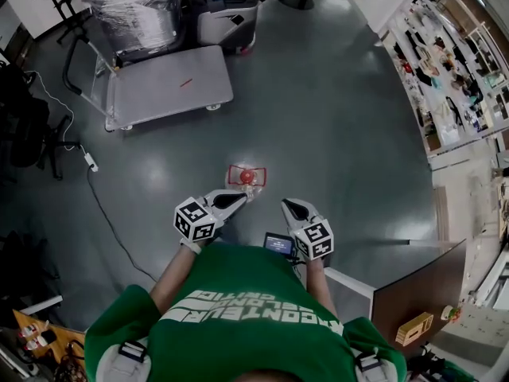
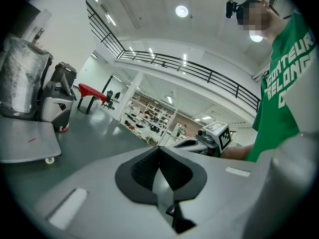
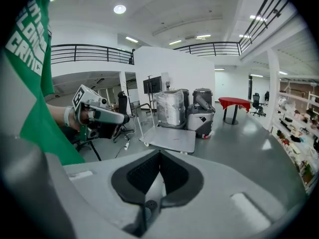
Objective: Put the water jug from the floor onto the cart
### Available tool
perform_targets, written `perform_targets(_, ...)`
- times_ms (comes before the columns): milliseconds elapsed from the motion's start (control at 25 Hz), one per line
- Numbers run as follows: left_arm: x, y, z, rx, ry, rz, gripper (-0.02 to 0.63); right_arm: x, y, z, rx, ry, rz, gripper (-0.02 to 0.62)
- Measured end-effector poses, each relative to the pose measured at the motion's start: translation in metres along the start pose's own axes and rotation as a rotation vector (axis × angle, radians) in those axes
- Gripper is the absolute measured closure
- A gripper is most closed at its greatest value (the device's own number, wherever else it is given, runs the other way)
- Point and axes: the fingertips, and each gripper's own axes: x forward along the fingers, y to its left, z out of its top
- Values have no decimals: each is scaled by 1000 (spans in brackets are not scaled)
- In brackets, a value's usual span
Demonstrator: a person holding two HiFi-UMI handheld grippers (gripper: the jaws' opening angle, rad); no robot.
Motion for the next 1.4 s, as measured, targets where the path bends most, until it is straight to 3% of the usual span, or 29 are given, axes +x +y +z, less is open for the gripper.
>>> perform_targets(200,-2,25,10,19,21,1,594,27,-4,23,-25,12,14,602)
perform_targets(680,-31,76,18,-28,6,-2,594,65,17,46,-52,77,25,601)
perform_targets(1400,-57,118,11,-61,34,52,594,98,49,28,-94,179,125,602)
